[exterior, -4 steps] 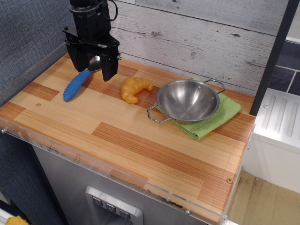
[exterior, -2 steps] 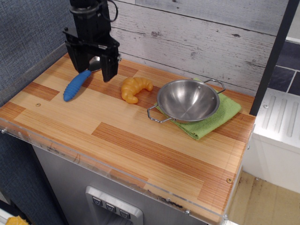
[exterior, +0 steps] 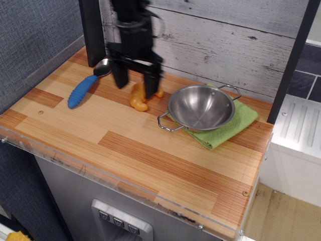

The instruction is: Put the pan on the lower left of the table

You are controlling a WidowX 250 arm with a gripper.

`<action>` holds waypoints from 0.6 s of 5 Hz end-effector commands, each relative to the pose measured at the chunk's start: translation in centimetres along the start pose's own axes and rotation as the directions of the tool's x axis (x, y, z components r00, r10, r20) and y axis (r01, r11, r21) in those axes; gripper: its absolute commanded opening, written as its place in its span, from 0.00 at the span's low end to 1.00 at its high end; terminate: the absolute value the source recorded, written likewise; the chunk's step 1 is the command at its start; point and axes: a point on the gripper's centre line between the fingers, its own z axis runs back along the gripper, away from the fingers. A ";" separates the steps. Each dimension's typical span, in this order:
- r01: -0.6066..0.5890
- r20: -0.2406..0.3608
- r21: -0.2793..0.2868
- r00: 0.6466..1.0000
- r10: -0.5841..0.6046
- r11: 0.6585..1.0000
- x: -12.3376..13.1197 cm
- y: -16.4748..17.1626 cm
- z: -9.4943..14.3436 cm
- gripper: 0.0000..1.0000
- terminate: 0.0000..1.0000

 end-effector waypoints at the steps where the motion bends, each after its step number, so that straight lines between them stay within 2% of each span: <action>1: 0.035 0.058 0.028 0.998 -0.036 0.999 3.2 -3.0 1.1 1.00 0.00; 2: 0.028 0.034 0.036 0.999 -0.029 0.999 3.6 -3.2 -0.2 1.00 0.00; 3: 0.031 -0.029 0.055 0.999 -0.029 0.998 3.4 -3.1 -2.7 1.00 0.00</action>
